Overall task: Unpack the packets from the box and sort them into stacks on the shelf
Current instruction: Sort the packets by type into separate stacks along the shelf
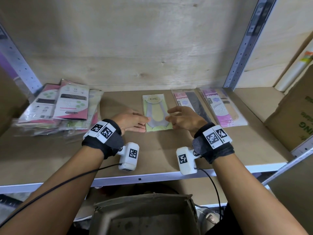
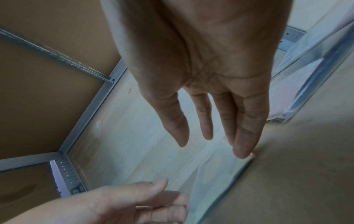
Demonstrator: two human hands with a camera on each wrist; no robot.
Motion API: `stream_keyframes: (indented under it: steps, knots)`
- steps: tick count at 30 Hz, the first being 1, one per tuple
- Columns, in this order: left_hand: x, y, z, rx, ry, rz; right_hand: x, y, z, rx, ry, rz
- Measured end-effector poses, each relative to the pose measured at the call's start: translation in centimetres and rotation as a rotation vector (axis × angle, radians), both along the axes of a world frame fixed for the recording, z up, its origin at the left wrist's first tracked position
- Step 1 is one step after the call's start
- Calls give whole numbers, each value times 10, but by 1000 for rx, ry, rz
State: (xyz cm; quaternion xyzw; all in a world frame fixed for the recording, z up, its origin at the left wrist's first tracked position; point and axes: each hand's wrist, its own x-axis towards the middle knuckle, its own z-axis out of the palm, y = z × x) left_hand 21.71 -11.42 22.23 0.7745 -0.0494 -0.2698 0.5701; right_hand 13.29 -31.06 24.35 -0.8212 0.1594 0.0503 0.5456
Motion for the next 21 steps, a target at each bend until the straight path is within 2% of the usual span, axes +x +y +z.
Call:
stream_keyframes:
  steps: [21]
  knots:
    - [14, -19, 3, 7, -14, -1, 13, -10, -4, -45, -4, 5]
